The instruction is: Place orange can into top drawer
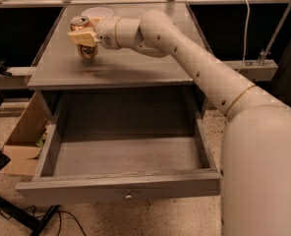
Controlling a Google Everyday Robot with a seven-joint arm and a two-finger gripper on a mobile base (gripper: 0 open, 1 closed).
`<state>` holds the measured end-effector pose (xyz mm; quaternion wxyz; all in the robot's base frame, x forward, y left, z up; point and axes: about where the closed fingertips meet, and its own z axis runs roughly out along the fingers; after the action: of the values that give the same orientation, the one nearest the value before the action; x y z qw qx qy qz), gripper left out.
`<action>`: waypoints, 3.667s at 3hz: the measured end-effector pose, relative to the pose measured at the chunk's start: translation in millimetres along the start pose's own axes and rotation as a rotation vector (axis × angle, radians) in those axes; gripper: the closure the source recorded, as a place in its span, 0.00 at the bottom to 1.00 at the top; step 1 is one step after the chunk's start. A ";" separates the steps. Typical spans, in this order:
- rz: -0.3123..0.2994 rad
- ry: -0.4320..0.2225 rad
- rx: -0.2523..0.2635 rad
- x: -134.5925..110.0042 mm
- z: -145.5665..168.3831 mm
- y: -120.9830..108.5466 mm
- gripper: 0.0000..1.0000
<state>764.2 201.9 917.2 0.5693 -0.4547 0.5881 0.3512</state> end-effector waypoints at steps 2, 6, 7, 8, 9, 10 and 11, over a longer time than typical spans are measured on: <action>-0.063 -0.027 0.038 -39.5 -112.7 33.7 1.00; 0.043 0.025 0.014 104.4 -225.7 166.2 1.00; 0.036 0.048 -0.060 136.6 -181.6 161.5 1.00; 0.008 0.065 -0.133 157.6 -126.3 154.0 1.00; 0.014 0.052 -0.196 184.4 -80.9 158.3 1.00; 0.036 0.038 -0.211 201.5 -72.3 170.0 1.00; 0.065 0.045 -0.171 215.0 -75.9 179.8 1.00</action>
Offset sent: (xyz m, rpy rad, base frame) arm -0.1090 -0.1391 0.0595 -0.0077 -0.0926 -0.0495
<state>582.8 163.3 693.7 0.5032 -0.4901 0.5831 0.4082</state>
